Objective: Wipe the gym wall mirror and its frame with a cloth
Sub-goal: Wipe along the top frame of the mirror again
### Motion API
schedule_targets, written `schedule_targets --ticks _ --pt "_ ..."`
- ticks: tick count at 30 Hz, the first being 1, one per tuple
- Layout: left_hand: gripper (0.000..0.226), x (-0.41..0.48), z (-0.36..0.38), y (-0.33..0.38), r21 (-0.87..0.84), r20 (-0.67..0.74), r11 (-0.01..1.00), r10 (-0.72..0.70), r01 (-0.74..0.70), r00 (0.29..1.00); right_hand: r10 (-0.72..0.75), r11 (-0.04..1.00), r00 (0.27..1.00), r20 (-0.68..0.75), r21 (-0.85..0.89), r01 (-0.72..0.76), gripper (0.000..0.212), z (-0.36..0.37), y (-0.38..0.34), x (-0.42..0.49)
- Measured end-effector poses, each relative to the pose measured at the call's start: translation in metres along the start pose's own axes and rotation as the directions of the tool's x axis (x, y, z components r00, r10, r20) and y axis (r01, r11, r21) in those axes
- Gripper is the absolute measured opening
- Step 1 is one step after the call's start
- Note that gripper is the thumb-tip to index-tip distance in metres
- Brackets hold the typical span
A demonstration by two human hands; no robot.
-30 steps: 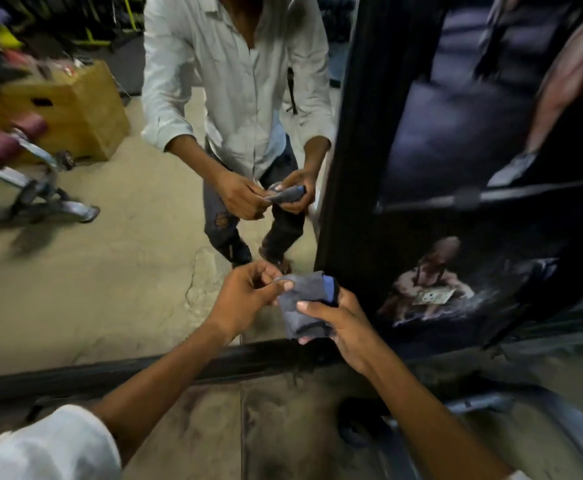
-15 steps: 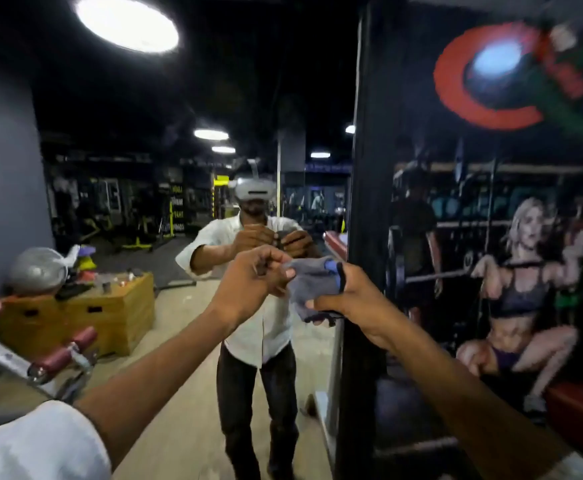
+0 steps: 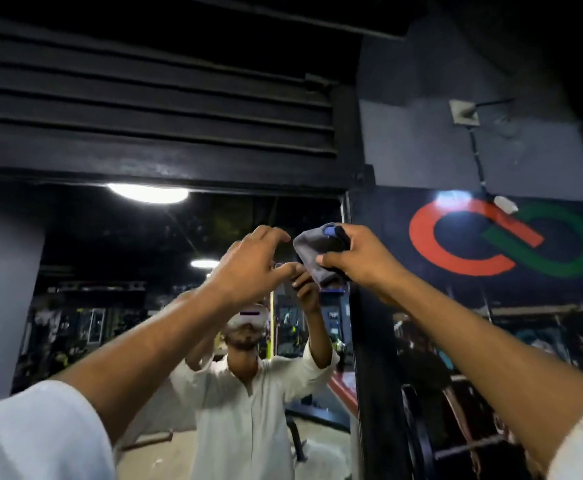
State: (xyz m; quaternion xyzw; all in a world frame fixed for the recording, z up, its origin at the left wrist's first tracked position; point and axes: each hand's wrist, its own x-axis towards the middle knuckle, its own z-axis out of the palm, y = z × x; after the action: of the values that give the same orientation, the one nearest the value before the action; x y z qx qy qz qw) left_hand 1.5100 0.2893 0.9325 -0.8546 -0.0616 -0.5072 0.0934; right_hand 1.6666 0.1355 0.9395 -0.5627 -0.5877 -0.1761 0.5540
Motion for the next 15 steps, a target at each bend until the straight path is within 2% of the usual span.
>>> schedule_targets --ticks 3,6,12,15 --pt "0.067 0.037 -0.005 -0.018 0.254 0.018 0.961 0.111 -0.112 0.994 -0.06 0.988 0.996 -0.066 -0.143 0.05 0.037 -0.016 0.004 0.04" --pt "0.075 0.072 -0.009 -0.033 0.424 0.052 0.889 0.166 -0.172 0.985 -0.115 0.965 0.985 -0.125 -0.249 0.081 0.03 -0.033 0.005 0.075" --pt "0.082 0.123 -0.017 -0.062 0.568 0.07 0.803 0.171 -0.18 0.983 -0.218 0.908 0.935 -0.278 -0.41 0.09 0.026 -0.065 0.019 0.144" --pt "0.099 0.134 -0.014 -0.087 0.633 0.035 0.757 0.176 -0.158 0.984 -0.327 0.789 0.873 -0.362 -0.612 0.042 0.026 -0.077 0.027 0.169"
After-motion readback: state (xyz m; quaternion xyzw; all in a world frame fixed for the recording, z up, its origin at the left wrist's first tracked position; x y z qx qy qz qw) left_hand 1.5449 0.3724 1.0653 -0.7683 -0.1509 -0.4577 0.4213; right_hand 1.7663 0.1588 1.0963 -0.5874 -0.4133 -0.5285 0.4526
